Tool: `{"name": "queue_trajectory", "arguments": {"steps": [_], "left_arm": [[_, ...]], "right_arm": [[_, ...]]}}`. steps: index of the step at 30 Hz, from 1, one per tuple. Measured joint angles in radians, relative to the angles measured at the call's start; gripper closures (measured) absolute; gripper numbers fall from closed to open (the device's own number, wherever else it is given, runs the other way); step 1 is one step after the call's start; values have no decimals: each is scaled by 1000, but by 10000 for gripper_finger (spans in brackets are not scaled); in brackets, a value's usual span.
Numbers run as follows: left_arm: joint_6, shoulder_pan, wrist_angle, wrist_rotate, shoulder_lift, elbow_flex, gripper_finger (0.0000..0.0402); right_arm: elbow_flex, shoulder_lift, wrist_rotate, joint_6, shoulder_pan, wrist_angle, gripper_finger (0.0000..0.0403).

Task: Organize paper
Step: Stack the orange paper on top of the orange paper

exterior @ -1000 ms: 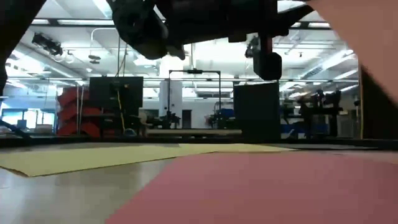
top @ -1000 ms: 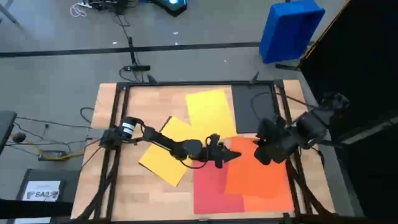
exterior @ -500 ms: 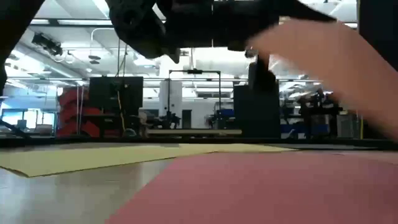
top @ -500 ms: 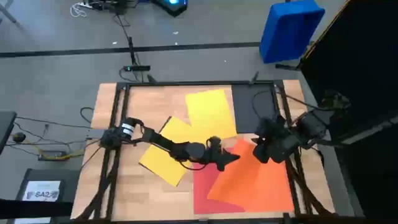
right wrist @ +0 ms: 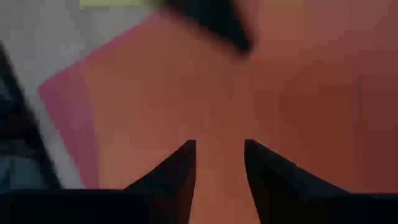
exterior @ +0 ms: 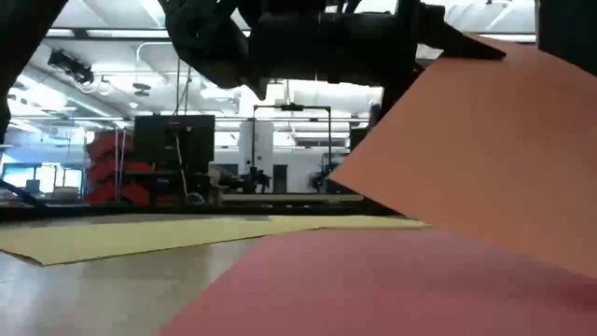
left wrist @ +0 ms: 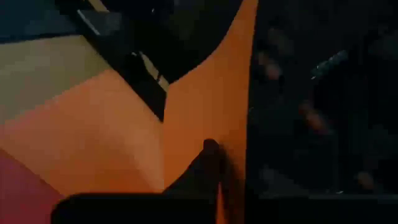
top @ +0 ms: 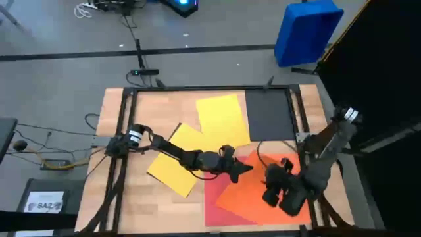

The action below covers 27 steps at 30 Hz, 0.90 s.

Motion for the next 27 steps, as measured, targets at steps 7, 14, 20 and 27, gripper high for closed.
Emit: {"name": "queue_trajectory", "arguments": {"steps": [7,14,20,27], "left_arm": [[31,9,-36,33,0,0,391],[32,9,-65,60,0,0,337],[37,21,-81,142,0,0,283],[53,77,-83,427,0,0,253]], "right_arm": [[-54,74,-22,147,39,30,296],[-55,176,-235,137,-17,-20,296],[-55,210,-301,106,-38,-20,297],[-55,208,-339,115,-36,-29,298]]}}
